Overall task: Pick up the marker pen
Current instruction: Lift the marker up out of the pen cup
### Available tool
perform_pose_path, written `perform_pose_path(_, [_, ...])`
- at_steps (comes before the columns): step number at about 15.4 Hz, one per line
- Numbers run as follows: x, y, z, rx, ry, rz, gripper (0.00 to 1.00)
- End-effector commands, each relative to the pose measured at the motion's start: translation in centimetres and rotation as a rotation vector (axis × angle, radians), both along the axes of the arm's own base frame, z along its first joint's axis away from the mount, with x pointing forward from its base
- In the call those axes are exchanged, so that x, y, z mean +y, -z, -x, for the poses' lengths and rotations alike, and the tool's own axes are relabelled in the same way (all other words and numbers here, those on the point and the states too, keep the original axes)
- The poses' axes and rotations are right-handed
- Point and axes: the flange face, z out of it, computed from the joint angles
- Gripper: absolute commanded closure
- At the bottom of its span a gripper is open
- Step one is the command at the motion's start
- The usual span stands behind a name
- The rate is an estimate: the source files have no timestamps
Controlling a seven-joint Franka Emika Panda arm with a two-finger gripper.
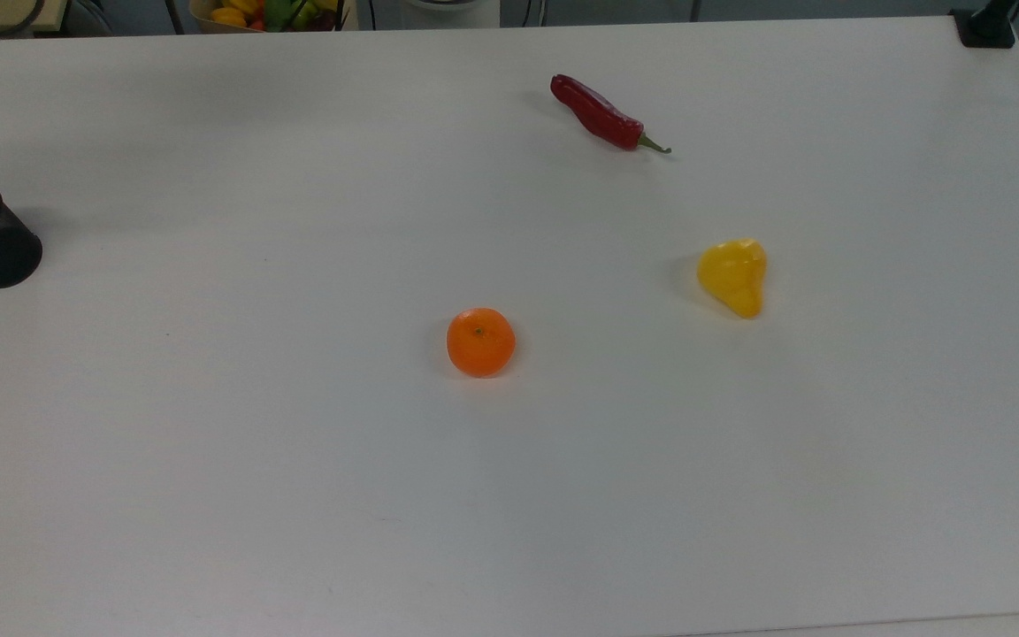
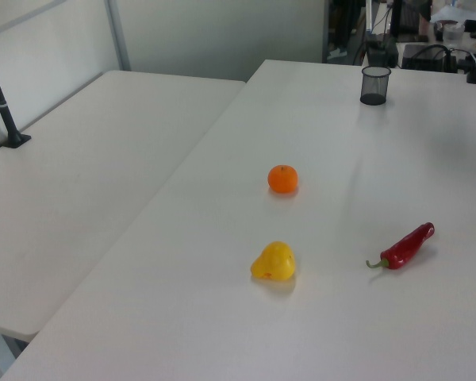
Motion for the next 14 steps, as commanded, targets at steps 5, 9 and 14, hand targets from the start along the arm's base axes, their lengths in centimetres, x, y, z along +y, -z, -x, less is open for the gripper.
perform_pose_path(5, [9.0,-3.4,0.2,0.140,-0.119,-0.218,0.98])
perform_pose_path(9, [17.1,-2.9,-1.4,0.285,-0.242,-0.301,0.98])
perform_pose_path(14, [26.5,-0.5,-2.6,0.496,-0.433,-0.357,0.98])
